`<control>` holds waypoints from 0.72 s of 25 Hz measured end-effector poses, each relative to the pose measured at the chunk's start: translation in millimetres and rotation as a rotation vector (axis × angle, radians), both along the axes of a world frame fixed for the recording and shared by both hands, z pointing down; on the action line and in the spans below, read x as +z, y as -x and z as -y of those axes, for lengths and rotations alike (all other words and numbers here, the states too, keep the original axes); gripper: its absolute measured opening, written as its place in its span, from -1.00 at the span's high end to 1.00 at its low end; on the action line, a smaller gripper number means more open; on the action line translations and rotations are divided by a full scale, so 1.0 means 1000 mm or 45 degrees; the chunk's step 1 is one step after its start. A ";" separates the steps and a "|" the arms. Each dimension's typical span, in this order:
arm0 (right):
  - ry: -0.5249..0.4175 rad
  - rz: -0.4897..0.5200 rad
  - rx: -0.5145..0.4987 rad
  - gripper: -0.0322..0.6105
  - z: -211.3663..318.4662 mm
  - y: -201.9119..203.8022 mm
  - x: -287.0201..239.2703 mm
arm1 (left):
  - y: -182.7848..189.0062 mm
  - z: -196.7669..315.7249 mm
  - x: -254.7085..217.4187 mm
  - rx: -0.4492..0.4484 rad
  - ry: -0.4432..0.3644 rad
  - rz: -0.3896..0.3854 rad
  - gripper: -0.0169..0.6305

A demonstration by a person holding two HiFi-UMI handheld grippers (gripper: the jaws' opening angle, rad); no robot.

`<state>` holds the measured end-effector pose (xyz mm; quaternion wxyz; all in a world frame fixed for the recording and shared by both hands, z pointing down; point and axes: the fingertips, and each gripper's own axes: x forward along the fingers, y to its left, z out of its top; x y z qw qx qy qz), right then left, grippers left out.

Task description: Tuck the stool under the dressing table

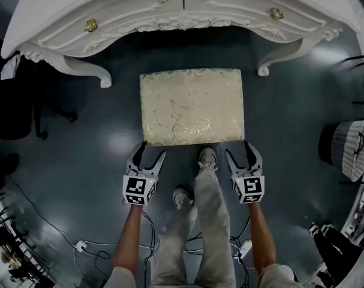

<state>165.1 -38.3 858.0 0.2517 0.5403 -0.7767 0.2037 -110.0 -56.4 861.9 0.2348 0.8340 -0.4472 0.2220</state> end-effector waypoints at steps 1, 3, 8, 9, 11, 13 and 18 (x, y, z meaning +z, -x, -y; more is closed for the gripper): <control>-0.005 -0.001 -0.003 -0.05 0.001 0.000 0.004 | 0.000 0.001 0.001 0.001 -0.023 0.004 0.10; -0.018 -0.001 -0.008 -0.06 0.004 -0.001 0.011 | 0.000 0.000 0.000 0.006 -0.066 0.007 0.10; -0.084 0.001 0.006 -0.07 0.009 -0.005 0.016 | 0.007 -0.003 0.004 -0.030 -0.113 -0.005 0.06; -0.097 -0.001 0.004 -0.07 0.008 -0.005 0.016 | 0.010 -0.002 0.007 -0.042 -0.118 -0.003 0.06; -0.109 0.004 0.009 -0.08 0.007 -0.006 0.019 | 0.014 0.000 0.015 -0.063 -0.122 -0.005 0.05; -0.101 0.015 0.012 -0.13 0.007 -0.007 0.026 | 0.016 0.001 0.021 -0.072 -0.124 -0.006 0.04; -0.104 0.001 -0.036 -0.12 0.019 -0.005 0.038 | 0.012 0.007 0.036 -0.034 -0.133 -0.003 0.04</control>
